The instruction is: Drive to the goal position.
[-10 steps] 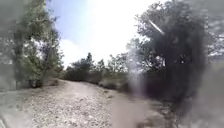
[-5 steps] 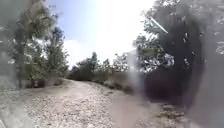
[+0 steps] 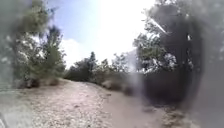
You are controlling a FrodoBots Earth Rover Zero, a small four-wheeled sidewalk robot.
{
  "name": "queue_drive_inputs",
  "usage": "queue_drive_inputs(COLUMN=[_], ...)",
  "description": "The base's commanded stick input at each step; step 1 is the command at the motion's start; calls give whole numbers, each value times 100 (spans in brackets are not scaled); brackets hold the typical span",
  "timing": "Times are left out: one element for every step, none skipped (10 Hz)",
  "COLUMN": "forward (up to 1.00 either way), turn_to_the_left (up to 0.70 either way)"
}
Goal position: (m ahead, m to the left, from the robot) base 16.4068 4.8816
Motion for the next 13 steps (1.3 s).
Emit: queue_drive_inputs(forward=[60,60,60,60,60,60,60,60,60,60,60,60,60], turn_to_the_left=[4,9,15,15,15,13,6,1,1,2,8,14,13])
